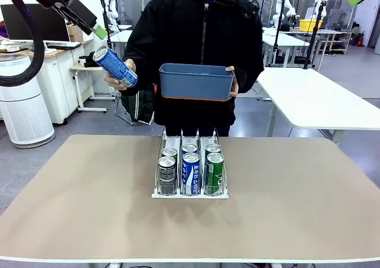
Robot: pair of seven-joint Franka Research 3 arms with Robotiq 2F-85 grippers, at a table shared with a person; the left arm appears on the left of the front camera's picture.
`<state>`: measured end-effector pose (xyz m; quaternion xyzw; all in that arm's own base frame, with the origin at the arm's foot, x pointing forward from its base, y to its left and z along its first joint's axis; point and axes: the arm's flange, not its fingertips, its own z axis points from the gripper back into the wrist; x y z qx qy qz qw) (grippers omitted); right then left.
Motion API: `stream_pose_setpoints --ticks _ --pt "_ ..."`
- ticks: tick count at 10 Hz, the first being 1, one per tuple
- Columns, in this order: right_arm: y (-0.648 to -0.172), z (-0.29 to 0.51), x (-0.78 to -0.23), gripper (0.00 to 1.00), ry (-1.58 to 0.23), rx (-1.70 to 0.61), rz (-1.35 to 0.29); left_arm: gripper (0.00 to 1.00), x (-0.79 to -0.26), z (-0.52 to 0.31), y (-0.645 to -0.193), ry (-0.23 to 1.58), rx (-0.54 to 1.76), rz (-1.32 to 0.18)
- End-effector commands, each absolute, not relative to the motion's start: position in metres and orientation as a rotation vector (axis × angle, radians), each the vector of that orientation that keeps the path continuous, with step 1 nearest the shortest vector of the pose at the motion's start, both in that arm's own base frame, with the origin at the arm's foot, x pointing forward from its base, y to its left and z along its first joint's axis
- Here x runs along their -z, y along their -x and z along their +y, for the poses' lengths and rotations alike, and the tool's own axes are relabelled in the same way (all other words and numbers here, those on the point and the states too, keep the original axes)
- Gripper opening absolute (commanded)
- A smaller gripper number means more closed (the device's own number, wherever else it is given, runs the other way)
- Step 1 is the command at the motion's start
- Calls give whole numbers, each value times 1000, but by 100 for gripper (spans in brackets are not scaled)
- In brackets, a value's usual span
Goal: Fill the beverage cans into the dispenser.
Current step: Pick up the Ionic drink handed by the human.
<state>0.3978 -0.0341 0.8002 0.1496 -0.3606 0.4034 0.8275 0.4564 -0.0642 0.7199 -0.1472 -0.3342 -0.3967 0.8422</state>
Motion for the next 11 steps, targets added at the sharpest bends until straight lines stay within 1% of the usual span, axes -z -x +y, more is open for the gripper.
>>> stream_pose_setpoints --ticks 1,3,11 --pt "-397 -34 -800 100 -316 -858 -764 100 -708 -67 -456 332 831 -715" --pt "-397 -34 -800 100 -316 -858 -764 100 -700 -67 -452 348 810 -715" --pt "-397 -34 -800 100 -316 -858 -764 100 -661 -78 -452 313 784 -715"
